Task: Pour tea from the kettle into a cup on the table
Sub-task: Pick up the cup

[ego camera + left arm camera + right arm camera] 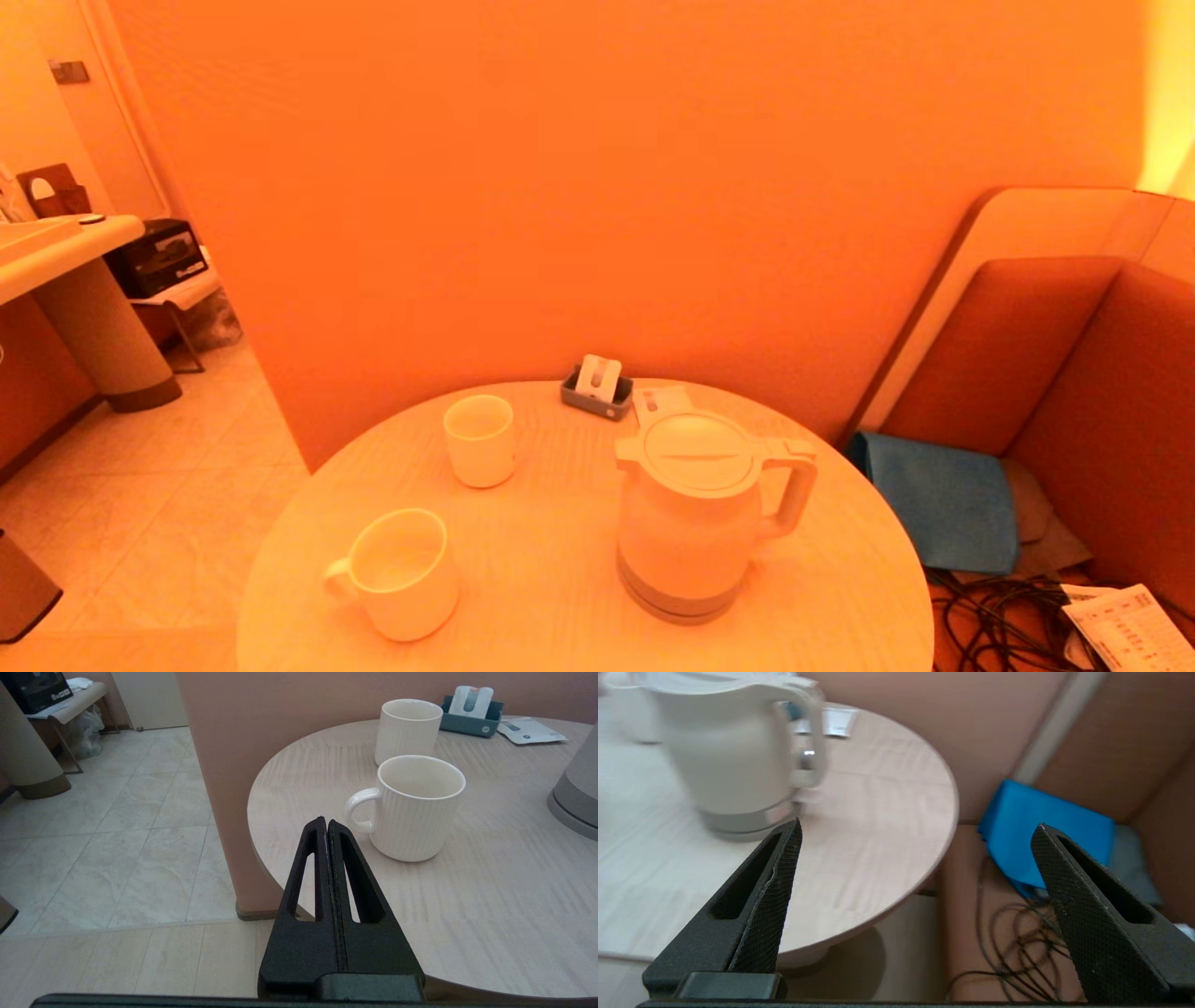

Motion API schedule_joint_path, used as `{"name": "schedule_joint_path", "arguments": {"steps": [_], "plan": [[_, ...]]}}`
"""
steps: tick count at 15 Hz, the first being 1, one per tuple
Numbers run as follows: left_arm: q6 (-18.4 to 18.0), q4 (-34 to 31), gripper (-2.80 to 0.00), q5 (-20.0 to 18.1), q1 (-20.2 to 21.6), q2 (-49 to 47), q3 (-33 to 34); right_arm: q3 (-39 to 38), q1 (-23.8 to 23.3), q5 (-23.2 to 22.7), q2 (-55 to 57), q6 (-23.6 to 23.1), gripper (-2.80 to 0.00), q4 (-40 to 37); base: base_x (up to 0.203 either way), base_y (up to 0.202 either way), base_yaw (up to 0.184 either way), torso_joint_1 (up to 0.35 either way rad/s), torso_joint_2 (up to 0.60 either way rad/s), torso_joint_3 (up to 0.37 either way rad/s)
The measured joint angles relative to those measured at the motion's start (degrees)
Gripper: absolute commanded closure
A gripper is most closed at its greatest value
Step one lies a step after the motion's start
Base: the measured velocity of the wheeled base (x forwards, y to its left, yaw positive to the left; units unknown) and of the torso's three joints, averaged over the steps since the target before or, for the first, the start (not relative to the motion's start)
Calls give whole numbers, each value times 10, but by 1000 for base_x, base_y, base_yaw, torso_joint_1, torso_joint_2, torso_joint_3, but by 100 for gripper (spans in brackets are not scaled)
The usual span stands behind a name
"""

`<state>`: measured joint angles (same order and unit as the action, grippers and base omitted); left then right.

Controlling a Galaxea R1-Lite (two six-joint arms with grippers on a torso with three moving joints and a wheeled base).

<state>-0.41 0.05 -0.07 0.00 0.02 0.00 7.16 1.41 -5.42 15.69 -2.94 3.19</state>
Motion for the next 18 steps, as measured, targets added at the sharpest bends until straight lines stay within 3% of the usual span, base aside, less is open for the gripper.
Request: {"name": "schedule_joint_path", "arguments": {"steps": [4,10,11,18], "plan": [[0,0,0,0,0,0,0,-2,-8,-2,-45,-2,-280,-53,0,0,0,0,0,0],[0,0,0,0,0,0,0,-20,-9,3,-86,-8,-280,-49,0,0,0,0,0,0],[0,0,0,0,0,0,0,-28,-9,2,-90,-9,0,-50,0,0,0,0,0,0],[0,0,0,0,0,0,0,-53,-9,-3,-126,-5,0,-32,0,0,0,0,0,0]]}}
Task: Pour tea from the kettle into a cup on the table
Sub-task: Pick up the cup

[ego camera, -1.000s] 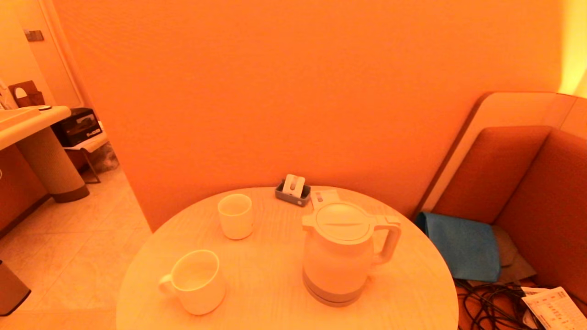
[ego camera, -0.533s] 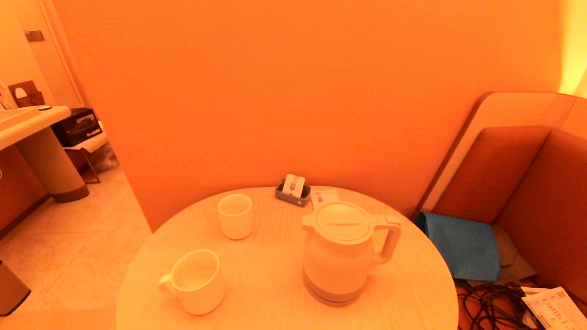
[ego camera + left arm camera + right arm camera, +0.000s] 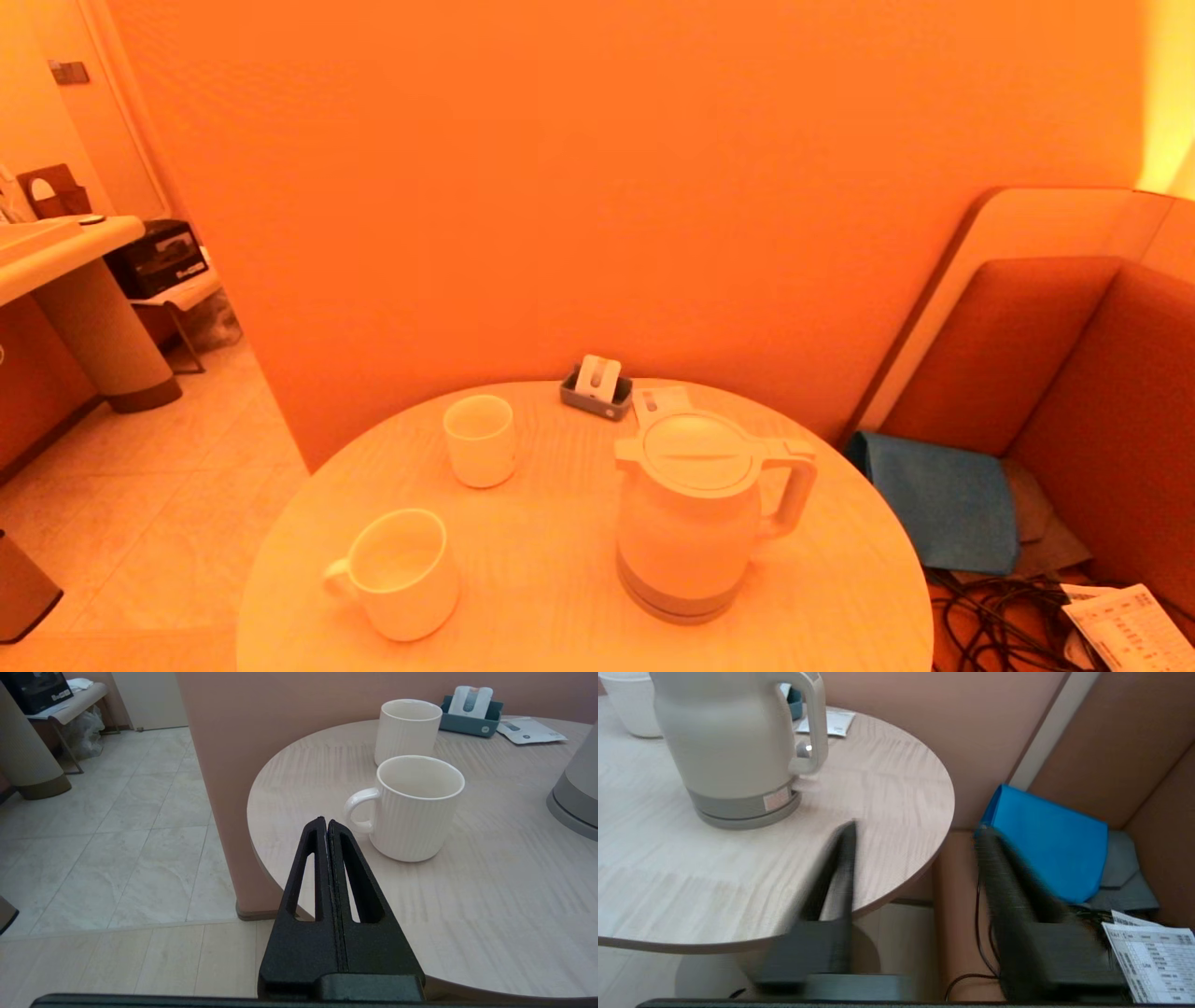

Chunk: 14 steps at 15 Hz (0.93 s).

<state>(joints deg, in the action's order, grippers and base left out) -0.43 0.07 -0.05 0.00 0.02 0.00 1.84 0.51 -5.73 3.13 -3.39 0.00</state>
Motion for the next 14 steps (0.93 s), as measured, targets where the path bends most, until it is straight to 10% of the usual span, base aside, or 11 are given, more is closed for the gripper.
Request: {"name": "schedule_joint_path", "arguments": {"steps": [14], "plan": [[0,0,0,0,0,0,0,-13,0,46,-30,-30,0,-3,0,0,0,0,0,0]]}}
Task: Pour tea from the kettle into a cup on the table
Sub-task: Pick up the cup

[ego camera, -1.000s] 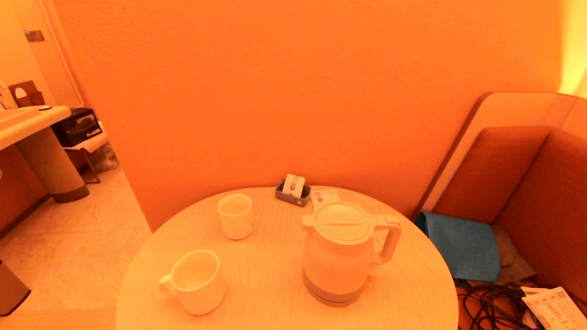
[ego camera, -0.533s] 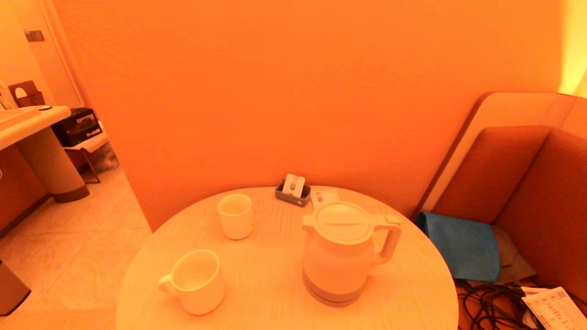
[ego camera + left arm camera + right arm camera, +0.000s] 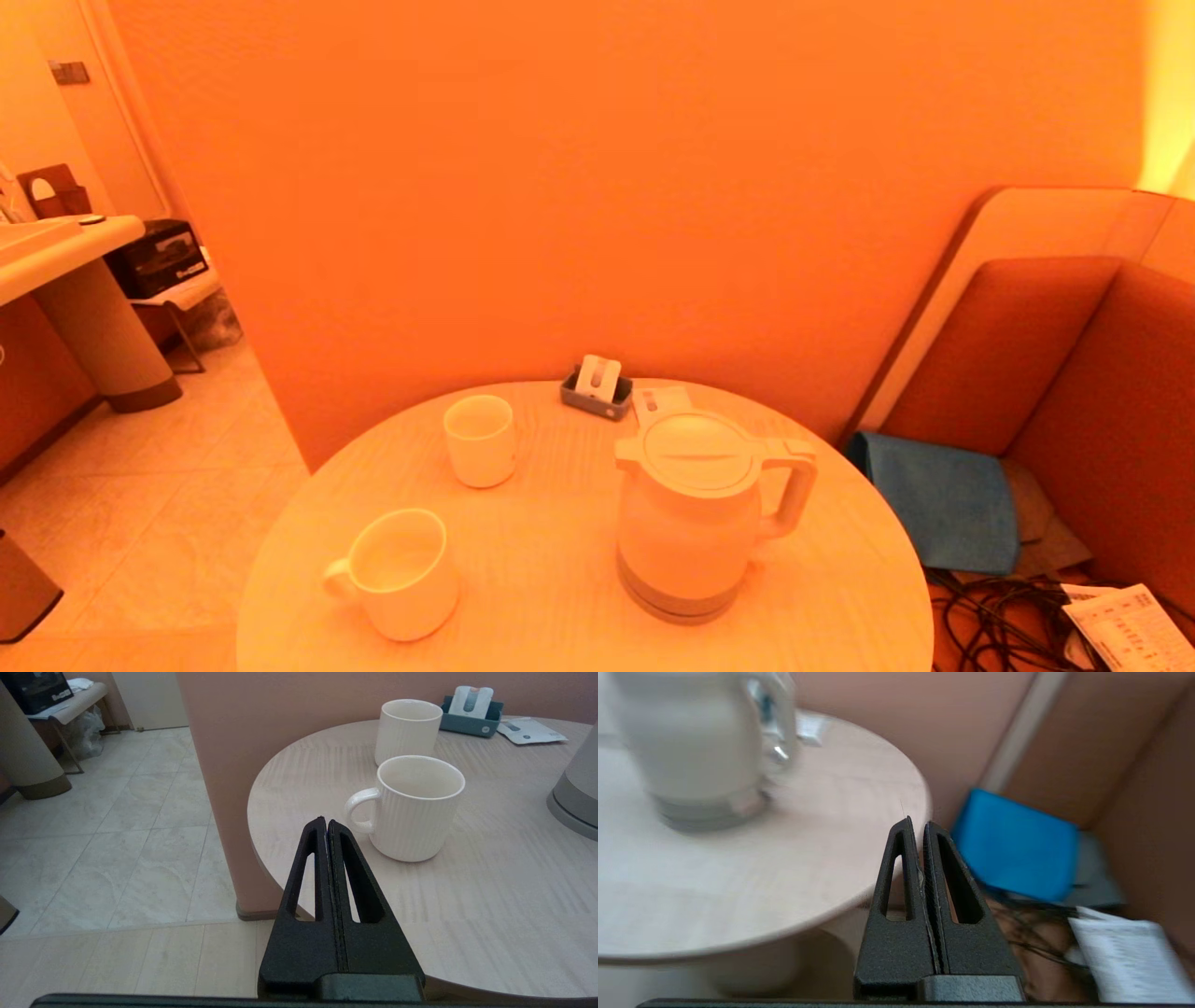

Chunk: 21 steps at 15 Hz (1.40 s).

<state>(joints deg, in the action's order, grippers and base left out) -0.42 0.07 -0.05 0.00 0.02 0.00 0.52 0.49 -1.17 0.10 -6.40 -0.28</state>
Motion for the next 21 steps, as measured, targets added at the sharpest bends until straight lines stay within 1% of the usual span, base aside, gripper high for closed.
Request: {"name": "schedule_joint_path", "arguments": {"steps": [4,11,21], "plan": [[0,0,0,0,0,0,0,-5,0,1,0,0,0,0,0,0,0,0,0,0],[0,0,0,0,0,0,0,-5,0,1,0,27,0,1,0,0,0,0,0,0],[-2,0,0,0,0,0,0,-5,-1,1,0,29,0,1,0,0,0,0,0,0]]}}
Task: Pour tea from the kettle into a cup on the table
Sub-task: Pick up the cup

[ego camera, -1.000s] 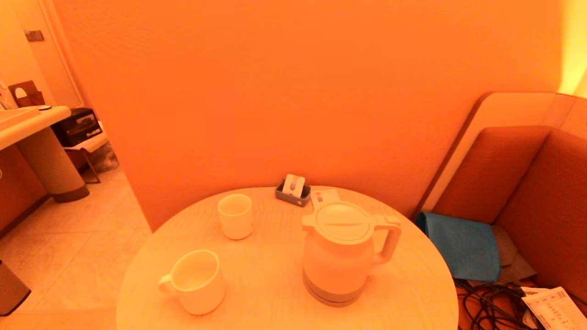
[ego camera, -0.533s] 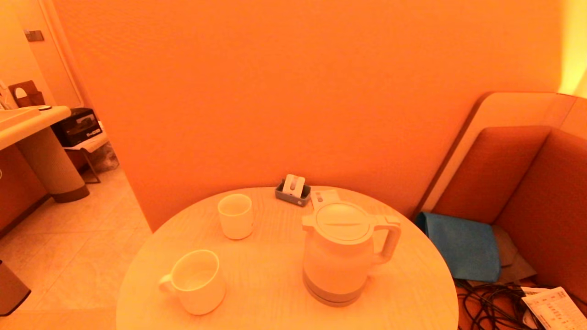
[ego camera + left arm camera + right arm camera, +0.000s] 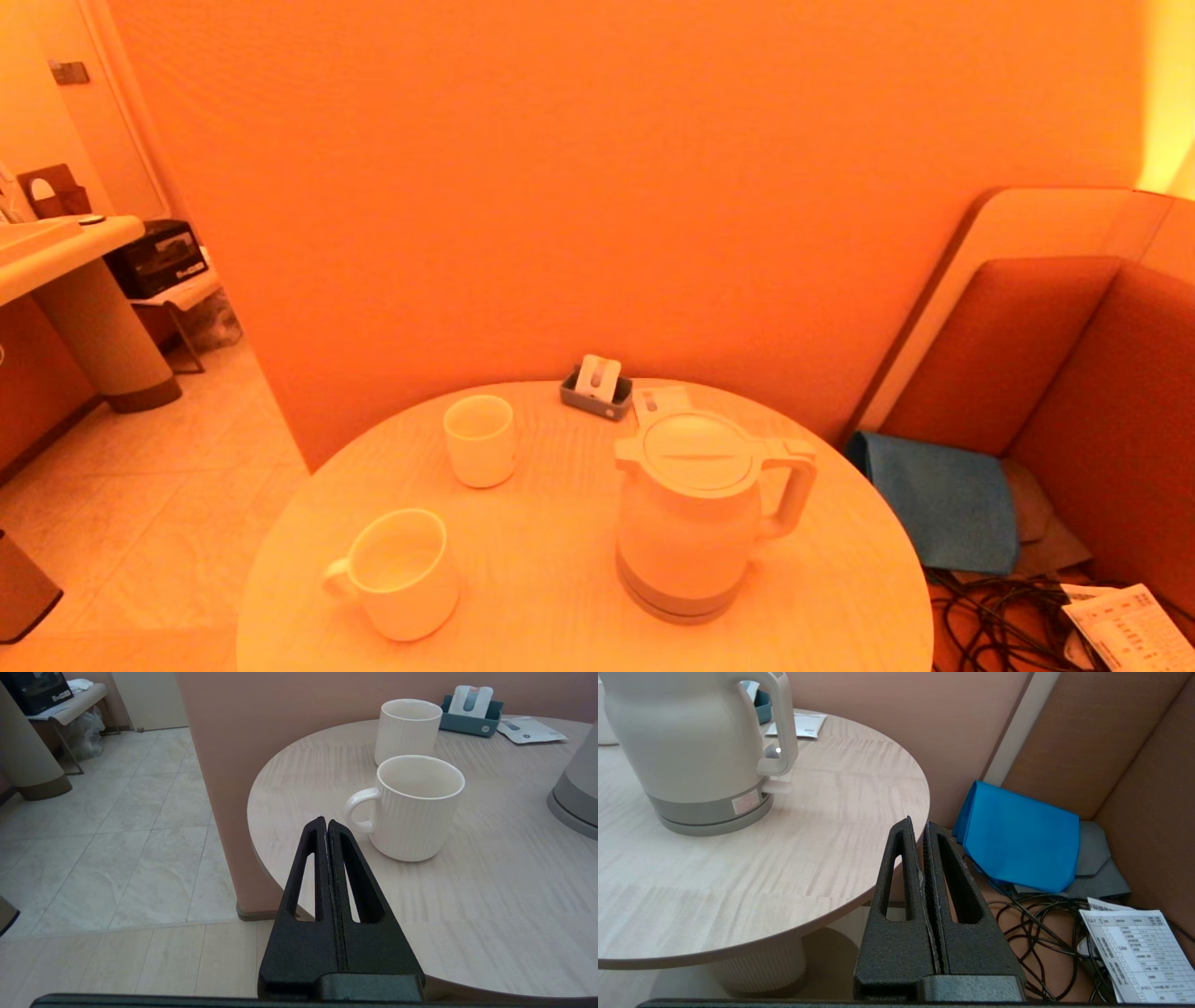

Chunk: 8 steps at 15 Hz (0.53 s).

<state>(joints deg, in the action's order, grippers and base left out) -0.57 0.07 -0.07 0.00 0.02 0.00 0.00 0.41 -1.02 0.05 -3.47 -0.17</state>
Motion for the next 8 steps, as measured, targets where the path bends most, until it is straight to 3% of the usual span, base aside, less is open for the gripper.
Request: {"name": "schedule_joint_path", "arguments": {"steps": [8], "plan": [[0,-1,0,1,0,0,0,0,0,0,0,0,0,0,0,0,0,0,0,0]]}}
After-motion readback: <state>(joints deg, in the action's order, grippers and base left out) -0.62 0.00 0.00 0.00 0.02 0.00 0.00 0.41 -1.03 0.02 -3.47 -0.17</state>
